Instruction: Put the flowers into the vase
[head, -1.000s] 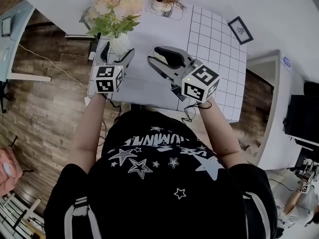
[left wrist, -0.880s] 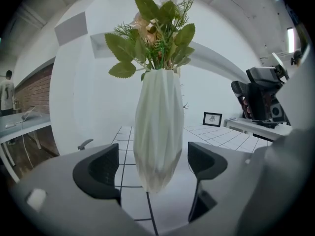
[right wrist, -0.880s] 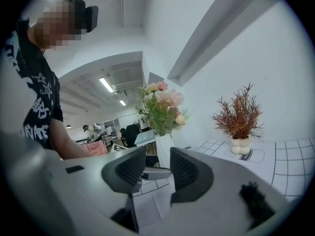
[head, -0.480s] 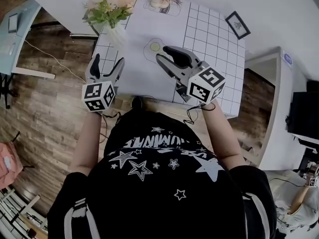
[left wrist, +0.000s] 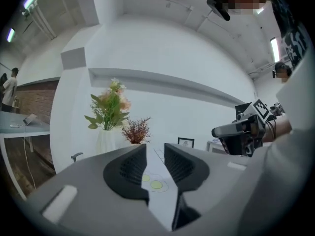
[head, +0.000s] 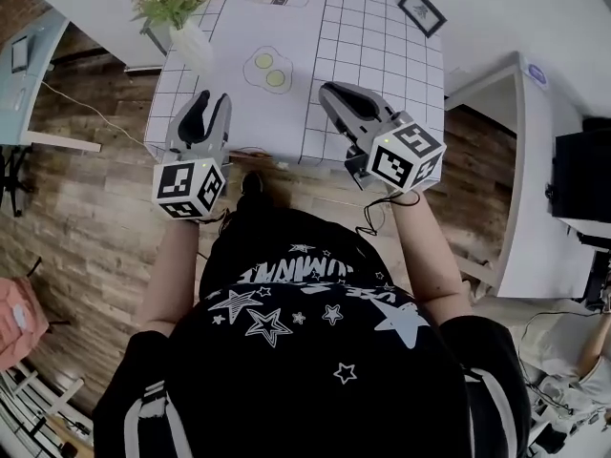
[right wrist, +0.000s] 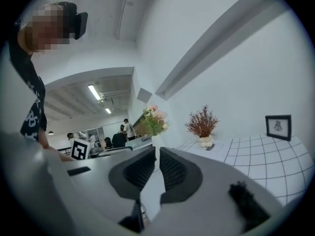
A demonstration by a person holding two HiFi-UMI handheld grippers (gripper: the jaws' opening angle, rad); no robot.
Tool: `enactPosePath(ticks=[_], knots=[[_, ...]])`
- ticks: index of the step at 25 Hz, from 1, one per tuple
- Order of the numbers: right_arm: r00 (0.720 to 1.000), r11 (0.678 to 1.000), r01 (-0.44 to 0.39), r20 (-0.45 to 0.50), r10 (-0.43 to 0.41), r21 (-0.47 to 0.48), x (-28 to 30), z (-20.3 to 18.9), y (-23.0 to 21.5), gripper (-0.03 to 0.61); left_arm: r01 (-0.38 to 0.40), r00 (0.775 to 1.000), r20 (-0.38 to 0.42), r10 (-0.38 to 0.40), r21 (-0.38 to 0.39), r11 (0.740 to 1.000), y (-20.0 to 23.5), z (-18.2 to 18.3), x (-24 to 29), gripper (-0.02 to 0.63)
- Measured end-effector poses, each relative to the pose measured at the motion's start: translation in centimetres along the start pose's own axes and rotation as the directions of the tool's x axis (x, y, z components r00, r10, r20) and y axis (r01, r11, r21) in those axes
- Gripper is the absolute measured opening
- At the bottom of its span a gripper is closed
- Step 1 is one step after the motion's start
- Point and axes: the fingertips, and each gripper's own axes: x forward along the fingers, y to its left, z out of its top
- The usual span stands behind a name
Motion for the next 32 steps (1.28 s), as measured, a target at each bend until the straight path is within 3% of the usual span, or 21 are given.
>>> enactPosePath(ticks=[2, 3, 9, 14, 18, 22, 27, 32], knots=[[0.999, 0.999, 0.032, 0.010, -0.032, 0.006, -2.0, 0.0, -0.2, 0.031, 0.025, 1.000, -0.019, -0.025, -0.001, 1.000, -2.0, -0.2, -0.3, 0.019], [0.999, 0.999, 0.051, 0.017, -0.051, 0.010, -3.0, 0.0, -0.4, 0.032, 0.037, 0.999, -0.031, -0.037, -0.002, 0.999, -3.0, -0.4, -0.4, 0.009], [0.992, 0.992, 0.121, 0.032, -0.123, 0.047, -7.8, -1.3, -0.9, 0.026, 0.074, 0.996, -0.054, -0.071, 0.051, 0.996, -7.1, -0.5, -0.8, 0.009], [0.992, 0.990, 0.126, 0.015, -0.128, 0.059, -8.7, -3.5, -0.2, 0.015, 0.099, 0.991, -0.091, -0.094, 0.058, 0.993, -8.1, -1.4, -0.6, 0.009], [0.991, 0.992, 0.098, 0.083, -0.105, 0.081, -8.4, -3.2, 1.2, 0.014, 0.086, 0.993, -0.079, -0.084, 0.031, 0.996, -7.8, -1.6, -1.4, 0.009], [0.993, 0.993, 0.112, 0.045, -0.113, 0.034, -7.6, -4.0, 3.3, 0.011, 0.077, 0.992, -0.102, -0.073, 0.041, 0.996, -6.8, -2.5, -4.4, 0.008], [0.991, 0.993, 0.080, 0.103, -0.089, 0.091, -7.9, -4.5, 7.9, 0.012, 0.075, 0.990, -0.120, -0.077, -0.022, 0.997, -6.7, -4.0, -9.7, 0.008], [0.993, 0.995, 0.093, 0.068, -0.096, 0.045, -9.4, -6.6, 12.3, 0.011, 0.086, 0.988, -0.126, -0.088, -0.021, 0.996, -8.0, -5.1, -14.9, 0.008]])
